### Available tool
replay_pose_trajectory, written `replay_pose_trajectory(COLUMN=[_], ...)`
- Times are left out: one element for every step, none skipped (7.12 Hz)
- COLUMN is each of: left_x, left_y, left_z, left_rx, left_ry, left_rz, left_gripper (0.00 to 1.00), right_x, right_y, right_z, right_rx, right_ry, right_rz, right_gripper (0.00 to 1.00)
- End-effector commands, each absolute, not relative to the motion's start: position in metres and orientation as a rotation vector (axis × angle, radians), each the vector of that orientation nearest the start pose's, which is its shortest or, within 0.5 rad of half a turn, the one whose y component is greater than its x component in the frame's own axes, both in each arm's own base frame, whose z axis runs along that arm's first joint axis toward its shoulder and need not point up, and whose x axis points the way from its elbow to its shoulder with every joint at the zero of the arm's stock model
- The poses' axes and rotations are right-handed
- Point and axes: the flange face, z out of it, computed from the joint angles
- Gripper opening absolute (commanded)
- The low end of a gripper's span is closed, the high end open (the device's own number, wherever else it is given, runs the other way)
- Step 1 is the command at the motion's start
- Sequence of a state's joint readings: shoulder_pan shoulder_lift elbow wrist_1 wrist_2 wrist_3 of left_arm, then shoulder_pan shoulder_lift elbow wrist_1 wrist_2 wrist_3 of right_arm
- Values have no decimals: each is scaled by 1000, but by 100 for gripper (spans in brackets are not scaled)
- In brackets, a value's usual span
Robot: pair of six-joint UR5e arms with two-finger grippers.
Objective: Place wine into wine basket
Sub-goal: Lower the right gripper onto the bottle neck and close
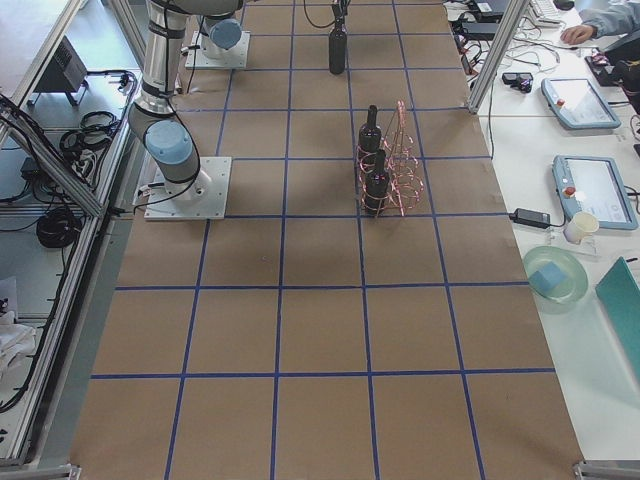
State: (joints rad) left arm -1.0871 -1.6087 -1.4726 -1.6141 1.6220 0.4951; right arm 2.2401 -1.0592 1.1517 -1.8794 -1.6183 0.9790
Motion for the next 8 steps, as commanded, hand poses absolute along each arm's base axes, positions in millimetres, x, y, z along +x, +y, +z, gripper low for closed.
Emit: replay_pose_trajectory(left_x=[116, 114, 108, 99, 99, 100, 99, 98], left_y=[-510, -510, -511, -514, -514, -515, -513, -512], left_z=[516, 516, 517, 516, 516, 513, 504, 503], left_rx=[30, 28, 37, 54, 57, 55, 53, 57], left_ry=[3087, 3091, 3099, 3116, 3116, 3120, 3127, 3125], left_rz=[9, 3, -7, -20, -20, -11, 8, 10], left_gripper=[100, 100, 100, 100, 100, 100, 100, 100], right_x=[548, 551, 561, 570, 575, 574, 575, 580], right_y=[-485, -486, -484, -483, -486, -486, -485, -484], right_z=[452, 448, 432, 420, 408, 402, 391, 376], right_rx=[590, 609, 612, 596, 594, 570, 548, 539], right_ry=[2877, 2867, 2882, 2893, 2898, 2915, 2938, 2958], right_rz=[-303, -301, -280, -273, -265, -257, -238, -218], right_gripper=[97, 95, 94, 90, 90, 90, 90, 90])
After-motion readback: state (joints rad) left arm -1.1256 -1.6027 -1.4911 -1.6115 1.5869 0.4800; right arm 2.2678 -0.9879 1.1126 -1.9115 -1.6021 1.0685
